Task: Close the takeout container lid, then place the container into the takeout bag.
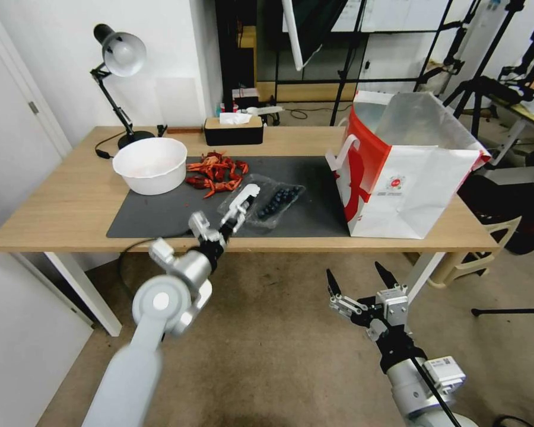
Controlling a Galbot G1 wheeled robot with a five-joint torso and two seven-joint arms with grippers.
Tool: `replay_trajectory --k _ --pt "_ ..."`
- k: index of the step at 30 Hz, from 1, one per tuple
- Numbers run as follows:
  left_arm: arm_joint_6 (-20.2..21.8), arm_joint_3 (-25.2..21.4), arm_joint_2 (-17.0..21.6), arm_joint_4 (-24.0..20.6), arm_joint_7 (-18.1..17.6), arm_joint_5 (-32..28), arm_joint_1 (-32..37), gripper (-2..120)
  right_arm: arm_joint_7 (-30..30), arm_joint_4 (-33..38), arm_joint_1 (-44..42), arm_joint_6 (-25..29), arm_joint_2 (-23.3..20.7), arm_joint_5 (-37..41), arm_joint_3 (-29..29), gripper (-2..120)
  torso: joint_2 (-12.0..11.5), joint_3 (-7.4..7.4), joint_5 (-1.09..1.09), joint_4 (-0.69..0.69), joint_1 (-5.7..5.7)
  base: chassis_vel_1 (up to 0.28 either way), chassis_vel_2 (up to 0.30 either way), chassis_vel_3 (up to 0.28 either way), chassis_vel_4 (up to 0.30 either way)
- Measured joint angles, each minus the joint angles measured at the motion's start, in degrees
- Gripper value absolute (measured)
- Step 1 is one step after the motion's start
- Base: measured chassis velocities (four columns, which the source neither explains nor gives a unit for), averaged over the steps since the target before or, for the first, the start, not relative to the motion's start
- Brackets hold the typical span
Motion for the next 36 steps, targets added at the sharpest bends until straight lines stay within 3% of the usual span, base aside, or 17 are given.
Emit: replay_trajectory --k 9,36 --pt "0.2 1.7 -0.7 6.5 -1.9 1.8 -6.6 100 0.1 -2.2 1.4 0.1 0.3 0.0 0.0 100 0.0 0.00 0.00 -0.01 0.00 0.000 0.000 0.000 0.000" --pt "4.3 2.7 -1.9 9.0 -6.6 2.8 -8.3 100 0.1 -4.7 2.6 0.9 -0.2 0.1 0.2 100 0.0 0.00 0.01 -0.01 -0.01 0.000 0.000 0.000 0.000"
